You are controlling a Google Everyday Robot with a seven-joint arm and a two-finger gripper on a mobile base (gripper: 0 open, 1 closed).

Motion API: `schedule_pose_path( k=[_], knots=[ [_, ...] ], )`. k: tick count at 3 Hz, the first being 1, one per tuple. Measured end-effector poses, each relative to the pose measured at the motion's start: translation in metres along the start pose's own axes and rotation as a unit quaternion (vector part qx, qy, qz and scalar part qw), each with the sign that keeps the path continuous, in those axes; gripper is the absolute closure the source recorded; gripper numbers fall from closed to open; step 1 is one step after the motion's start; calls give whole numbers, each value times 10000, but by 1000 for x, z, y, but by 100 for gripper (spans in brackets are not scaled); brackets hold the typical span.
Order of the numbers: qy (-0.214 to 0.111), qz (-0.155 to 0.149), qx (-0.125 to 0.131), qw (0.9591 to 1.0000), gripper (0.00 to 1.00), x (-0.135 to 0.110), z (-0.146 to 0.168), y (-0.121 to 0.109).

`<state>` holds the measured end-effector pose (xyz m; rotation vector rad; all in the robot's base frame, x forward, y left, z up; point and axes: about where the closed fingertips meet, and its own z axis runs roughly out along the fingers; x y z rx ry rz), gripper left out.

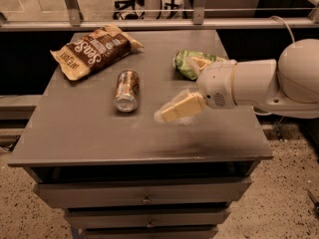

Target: Knock orange can over

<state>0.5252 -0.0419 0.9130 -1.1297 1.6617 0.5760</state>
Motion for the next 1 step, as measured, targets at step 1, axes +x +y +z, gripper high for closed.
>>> schedule_pose_path(
  k=[1],
  knots=[
    [4,16,-8,10000,0,1,-2,1]
  ],
)
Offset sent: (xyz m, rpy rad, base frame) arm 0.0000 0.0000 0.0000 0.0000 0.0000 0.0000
